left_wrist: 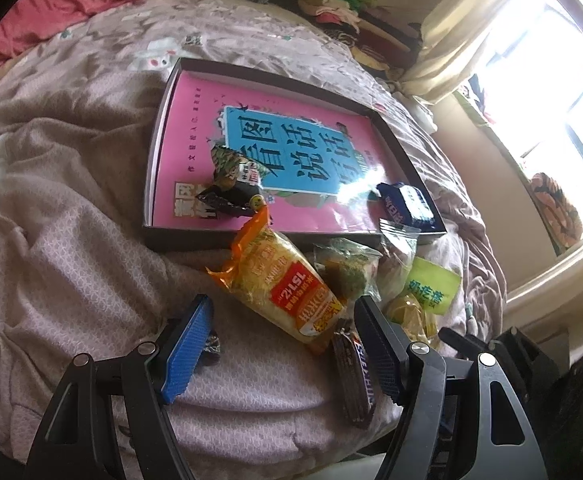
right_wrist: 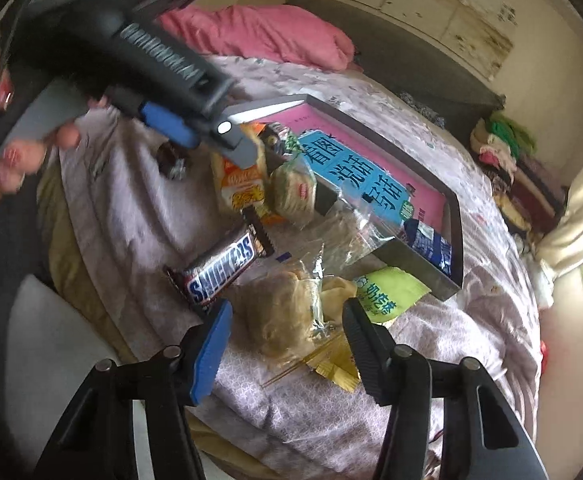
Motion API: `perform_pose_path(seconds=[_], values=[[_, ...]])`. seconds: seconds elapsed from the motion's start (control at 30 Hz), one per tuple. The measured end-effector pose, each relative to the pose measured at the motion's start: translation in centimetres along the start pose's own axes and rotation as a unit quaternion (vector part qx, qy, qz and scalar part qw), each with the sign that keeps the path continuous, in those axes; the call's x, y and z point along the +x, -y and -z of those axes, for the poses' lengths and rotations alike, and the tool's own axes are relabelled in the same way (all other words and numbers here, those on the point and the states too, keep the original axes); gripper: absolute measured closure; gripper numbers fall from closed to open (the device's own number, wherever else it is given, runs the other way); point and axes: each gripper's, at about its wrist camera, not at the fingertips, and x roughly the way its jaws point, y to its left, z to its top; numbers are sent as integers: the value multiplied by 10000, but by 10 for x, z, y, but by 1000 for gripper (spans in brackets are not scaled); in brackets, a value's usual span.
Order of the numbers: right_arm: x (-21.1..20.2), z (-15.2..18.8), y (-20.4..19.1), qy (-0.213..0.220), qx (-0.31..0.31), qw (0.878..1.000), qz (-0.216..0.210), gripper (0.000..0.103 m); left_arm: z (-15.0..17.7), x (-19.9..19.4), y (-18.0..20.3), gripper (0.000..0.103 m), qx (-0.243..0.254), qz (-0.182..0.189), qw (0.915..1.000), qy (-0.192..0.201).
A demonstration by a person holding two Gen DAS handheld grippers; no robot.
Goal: Organize snacks
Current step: 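Grasp the orange-and-yellow bag with the left tool while the right tool approaches the clear bag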
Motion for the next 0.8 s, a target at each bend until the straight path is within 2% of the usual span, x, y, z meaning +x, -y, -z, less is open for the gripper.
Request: perform_pose_path(seconds=[0.2, 0.3, 0.5, 0.67, 0.73, 0.8], values=[[13, 3, -14, -80, -485, 9984, 277, 56, -3, 4, -3, 29, -273, 80, 9996, -1], [18, 4, -17, -101, -642, 9970, 412, 57, -5, 9, -5, 36, -409, 163, 9990, -48], [23, 6, -24, -92, -915, 9943, 546, 57, -12, 19, -5, 43, -625, 228, 9977, -109], [25, 7, -35, -87, -1164, 9907, 701, 57, -16, 28, -8, 45, -799, 247, 9964, -157], [27, 7, -37, -90, -1229, 9896, 748, 56, -17, 31, -9, 48, -852, 235, 9960, -164], [28, 8, -41, -88, -1288, 9885, 793, 55, -19, 33, -10, 56, -904, 251, 9954, -174]])
